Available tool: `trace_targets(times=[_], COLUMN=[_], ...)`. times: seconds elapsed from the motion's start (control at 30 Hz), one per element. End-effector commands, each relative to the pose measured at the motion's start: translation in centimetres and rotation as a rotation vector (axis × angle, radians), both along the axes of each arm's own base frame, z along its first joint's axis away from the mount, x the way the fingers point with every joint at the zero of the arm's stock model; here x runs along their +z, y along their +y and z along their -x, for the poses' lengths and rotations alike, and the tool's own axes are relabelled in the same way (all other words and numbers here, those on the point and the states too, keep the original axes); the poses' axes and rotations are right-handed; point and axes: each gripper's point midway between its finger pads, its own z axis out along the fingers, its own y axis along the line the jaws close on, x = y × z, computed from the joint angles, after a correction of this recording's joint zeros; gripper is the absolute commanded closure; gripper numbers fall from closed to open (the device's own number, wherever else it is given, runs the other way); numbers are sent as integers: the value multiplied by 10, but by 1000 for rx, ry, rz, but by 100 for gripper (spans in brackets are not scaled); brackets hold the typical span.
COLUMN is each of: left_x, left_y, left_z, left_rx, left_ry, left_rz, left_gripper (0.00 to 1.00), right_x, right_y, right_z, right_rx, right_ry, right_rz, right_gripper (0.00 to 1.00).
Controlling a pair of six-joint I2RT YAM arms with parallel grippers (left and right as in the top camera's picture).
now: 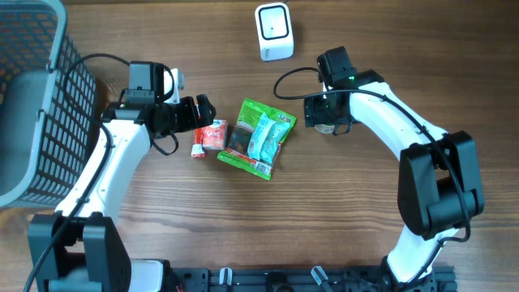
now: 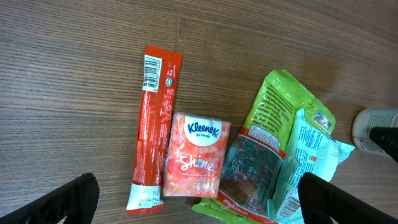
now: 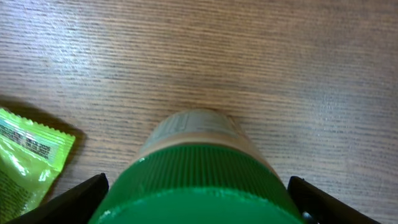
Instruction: Scan the item barcode
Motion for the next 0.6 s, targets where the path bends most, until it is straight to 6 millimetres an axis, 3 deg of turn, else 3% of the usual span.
trace_targets(times=[0.0,0.2,0.57], left_x=[9,9,9], left_y=[2,2,2], left_z=[-5,-5,-5], left_rx=[3,3,3], left_ry=[-28,-28,-28], left_rz=[8,8,8], left_gripper=[0,0,0], right_x=[-9,-9,-23], right_y=[3,2,-1], right_z=[3,4,13], right_rx=[-13,-14,-24], right_ry=[27,28,46], right_rz=[-17,-12,-9], right_gripper=[9,15,15])
